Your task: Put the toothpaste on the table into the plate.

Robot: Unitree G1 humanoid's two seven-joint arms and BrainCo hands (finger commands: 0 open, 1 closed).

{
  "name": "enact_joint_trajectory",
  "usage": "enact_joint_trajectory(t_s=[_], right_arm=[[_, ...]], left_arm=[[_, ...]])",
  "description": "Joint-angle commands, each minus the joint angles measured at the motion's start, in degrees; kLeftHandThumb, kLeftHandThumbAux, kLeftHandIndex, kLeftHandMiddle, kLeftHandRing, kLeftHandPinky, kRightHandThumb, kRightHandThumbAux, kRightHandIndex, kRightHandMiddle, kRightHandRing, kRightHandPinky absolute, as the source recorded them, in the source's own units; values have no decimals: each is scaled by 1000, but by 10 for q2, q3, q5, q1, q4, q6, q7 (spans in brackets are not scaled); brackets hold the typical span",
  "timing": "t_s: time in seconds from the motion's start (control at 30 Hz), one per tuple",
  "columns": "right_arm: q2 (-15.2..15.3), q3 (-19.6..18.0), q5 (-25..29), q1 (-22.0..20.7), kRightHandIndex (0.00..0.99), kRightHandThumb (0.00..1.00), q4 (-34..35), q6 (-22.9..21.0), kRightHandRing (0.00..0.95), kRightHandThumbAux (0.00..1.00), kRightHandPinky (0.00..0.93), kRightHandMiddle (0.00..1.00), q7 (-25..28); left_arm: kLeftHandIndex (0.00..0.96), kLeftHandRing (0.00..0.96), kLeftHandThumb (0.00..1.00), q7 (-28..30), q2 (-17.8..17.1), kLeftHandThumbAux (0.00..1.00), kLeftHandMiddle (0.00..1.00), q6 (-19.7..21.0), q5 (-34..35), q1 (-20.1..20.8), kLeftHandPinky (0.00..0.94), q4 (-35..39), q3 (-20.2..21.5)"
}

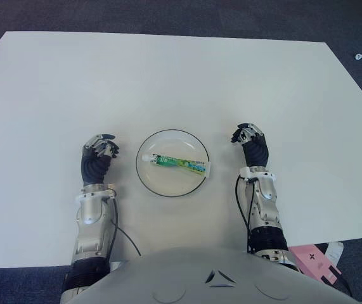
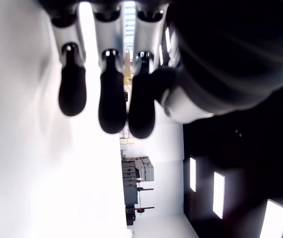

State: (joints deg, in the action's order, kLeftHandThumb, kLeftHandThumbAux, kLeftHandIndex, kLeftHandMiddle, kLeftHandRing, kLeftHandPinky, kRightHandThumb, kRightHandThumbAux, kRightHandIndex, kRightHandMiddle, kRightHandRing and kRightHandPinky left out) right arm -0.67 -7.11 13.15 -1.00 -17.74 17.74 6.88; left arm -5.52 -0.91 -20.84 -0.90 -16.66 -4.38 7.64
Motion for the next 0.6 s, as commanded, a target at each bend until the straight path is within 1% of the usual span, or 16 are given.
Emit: enact_joint_trajectory(t_s=[0.03, 0.47, 0.6], right_arm=[[2, -3, -13, 5, 433, 706, -31, 0, 573, 726, 556, 590, -2], [1, -2, -35, -1, 432, 706, -64, 22, 564, 727, 549, 578, -4], [8, 4, -60, -10, 431, 706, -88, 20, 557, 728, 541, 566, -17]], left_arm=[[437, 621, 709, 6, 6, 715, 628, 19, -2, -18, 615, -16, -10], [436, 609, 710, 4, 10, 714, 625, 28, 0, -19, 596, -17, -9], [436, 600, 710, 2, 13, 714, 618, 36, 1, -18, 582, -15, -8]])
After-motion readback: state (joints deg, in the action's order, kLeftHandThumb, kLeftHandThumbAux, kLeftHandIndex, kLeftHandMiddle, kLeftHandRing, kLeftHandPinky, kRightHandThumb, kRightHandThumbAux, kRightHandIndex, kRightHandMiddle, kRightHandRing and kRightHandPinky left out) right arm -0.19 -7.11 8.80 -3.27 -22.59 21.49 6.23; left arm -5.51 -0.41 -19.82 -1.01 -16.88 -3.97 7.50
